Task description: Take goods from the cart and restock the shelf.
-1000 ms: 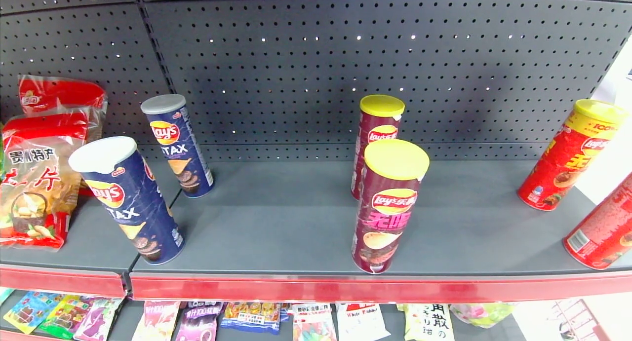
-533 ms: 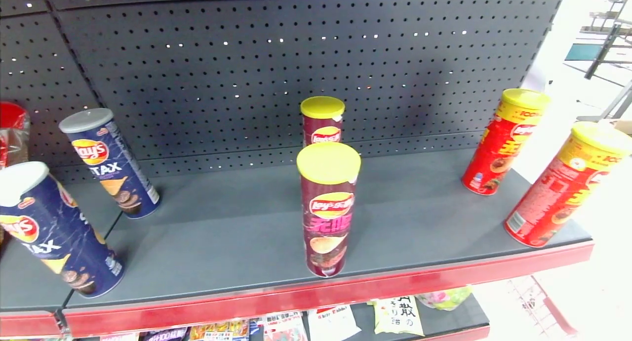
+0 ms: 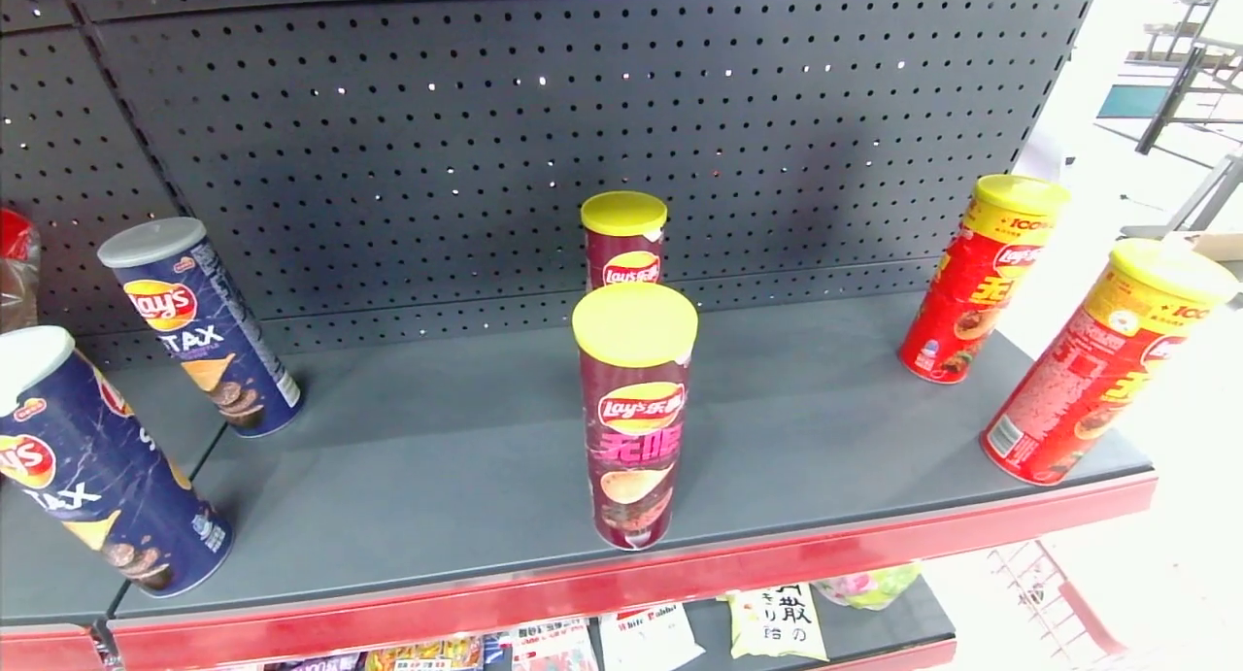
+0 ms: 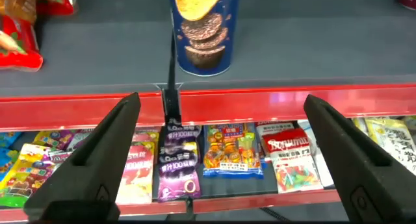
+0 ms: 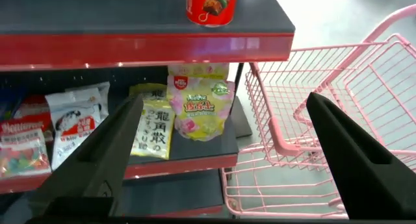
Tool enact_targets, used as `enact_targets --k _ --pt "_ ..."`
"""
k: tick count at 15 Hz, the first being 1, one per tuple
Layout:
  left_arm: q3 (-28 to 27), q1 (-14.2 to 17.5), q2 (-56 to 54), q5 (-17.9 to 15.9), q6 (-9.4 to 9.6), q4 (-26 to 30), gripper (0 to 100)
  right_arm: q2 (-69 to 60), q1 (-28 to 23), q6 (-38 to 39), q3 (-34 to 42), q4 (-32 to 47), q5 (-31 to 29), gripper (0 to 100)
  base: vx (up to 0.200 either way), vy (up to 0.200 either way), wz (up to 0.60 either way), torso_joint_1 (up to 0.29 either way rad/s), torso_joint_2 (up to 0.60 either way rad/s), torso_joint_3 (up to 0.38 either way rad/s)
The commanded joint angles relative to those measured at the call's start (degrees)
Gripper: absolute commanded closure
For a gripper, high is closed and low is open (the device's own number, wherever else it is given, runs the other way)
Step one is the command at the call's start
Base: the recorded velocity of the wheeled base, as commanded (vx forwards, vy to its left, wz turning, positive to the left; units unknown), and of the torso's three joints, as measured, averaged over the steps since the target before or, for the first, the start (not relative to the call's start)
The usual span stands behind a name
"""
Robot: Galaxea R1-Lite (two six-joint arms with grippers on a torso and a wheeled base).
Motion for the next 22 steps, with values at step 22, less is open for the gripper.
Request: enact_targets --k 22 --pt "4.1 13.5 0.2 -8.2 1.39 -8.9 0 -0.5 -7.5 4.4 3.7 -3.4 11.1 0 0.000 0.000 0.00 0.000 0.00 0.000"
